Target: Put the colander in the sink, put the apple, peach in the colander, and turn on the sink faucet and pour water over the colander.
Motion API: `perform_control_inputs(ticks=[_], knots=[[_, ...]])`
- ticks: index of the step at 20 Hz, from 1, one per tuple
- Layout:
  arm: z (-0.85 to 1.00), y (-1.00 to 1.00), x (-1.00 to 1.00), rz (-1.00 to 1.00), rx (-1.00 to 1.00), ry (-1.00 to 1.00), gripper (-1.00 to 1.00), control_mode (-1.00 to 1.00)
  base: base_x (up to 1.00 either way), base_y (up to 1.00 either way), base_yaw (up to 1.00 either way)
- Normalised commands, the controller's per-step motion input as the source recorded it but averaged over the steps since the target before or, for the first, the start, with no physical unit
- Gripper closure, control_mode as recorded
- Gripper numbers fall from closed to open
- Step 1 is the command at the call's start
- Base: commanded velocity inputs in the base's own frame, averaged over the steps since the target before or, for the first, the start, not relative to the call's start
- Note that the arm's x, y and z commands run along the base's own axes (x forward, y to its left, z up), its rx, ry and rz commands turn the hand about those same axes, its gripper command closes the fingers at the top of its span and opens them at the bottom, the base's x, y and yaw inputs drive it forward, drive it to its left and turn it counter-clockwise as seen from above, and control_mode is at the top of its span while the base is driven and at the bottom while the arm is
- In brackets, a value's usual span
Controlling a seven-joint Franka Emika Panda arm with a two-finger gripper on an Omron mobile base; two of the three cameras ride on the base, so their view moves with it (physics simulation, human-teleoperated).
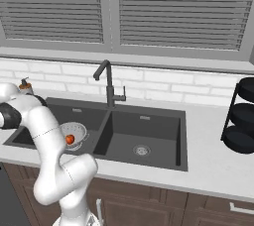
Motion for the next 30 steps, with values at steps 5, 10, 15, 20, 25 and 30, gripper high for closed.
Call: perform_control_inputs(ticks=[5,10,15,20,25,30], knots=[[0.48,-0.98,-0.36,-0.10,0.00,0.04,1.00,-1.00,0.00,0.00,0.00],[0.04,-1.00,-0.25,-0.21,0.00,0.04,1.00,-1.00,0.00,0.00,0.00],[0.17,-1.00,-0.02,-0.23,0.00,0.00,1.00,-1.00,0.00,0.00,0.00],[0.42,-1.00,0.41,-0.17,0.01,0.05,1.00,-1.00,0.00,0.00,0.00],[0.00,-1.00,0.96,-0.09,0.00,0.31,1.00,-1.00,0.00,0.00,0.00],[-0.24,-1.00,0.86,-0.03,0.03,0.21,1.00,-1.00,0.00,0.00,0.00]])
